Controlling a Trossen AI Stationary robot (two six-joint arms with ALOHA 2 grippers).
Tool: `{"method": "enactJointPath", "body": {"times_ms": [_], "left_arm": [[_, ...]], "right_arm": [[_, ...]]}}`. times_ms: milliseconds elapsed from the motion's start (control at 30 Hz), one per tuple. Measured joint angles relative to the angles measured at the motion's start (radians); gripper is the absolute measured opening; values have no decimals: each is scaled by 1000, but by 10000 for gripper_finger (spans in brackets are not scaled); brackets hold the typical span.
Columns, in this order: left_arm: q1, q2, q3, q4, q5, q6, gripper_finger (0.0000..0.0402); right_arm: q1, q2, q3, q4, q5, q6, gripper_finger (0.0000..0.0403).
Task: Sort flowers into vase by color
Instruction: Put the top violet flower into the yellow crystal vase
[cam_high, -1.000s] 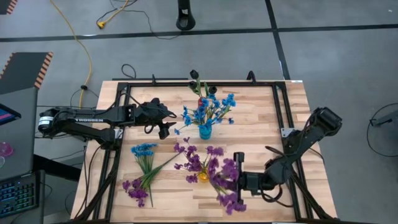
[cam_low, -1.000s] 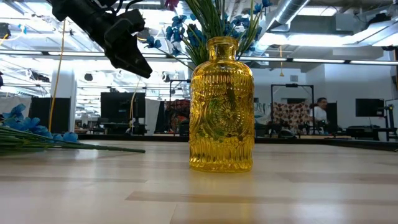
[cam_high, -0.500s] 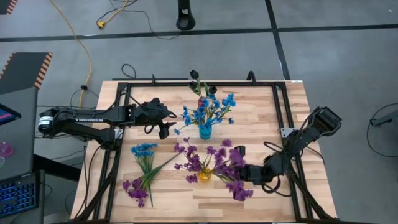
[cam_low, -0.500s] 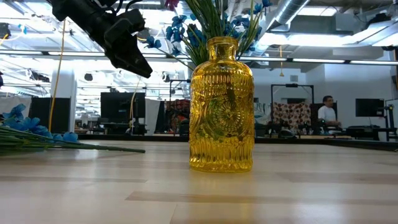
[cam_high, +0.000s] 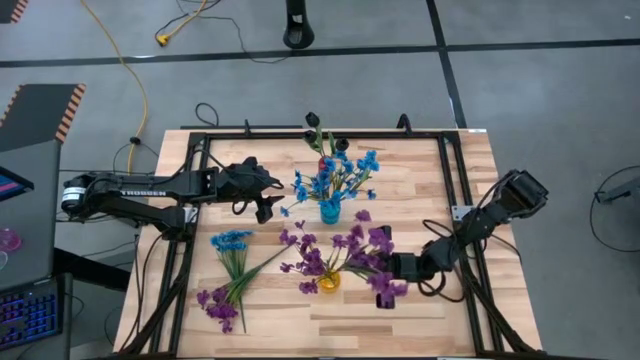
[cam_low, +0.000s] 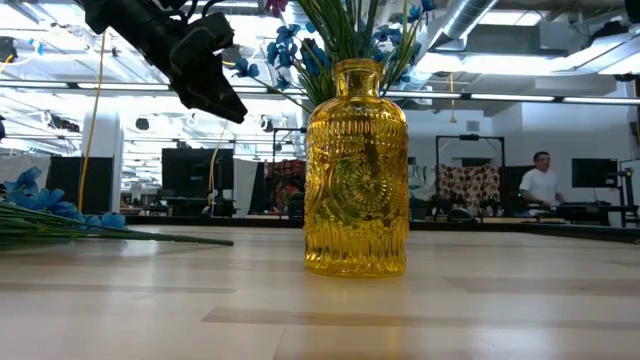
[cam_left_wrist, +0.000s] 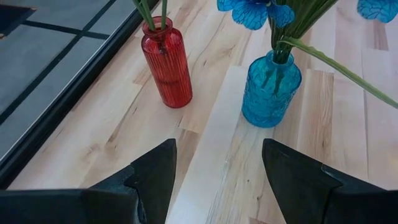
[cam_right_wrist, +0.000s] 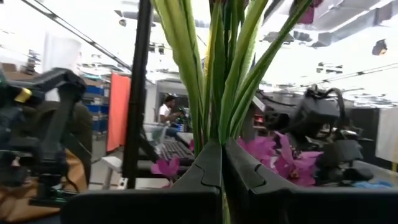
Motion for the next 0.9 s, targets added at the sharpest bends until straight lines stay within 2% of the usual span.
{"method": "enactJointPath", "body": {"times_ms": [400, 900], "left_arm": [[0, 0, 0, -1, 0, -2, 226], [0, 0, 0, -2, 0, -2, 226]], "right_arm": [[-53, 0, -40, -21, -34, 131, 26], [-104, 0, -40, -295, -31, 285, 27]]}}
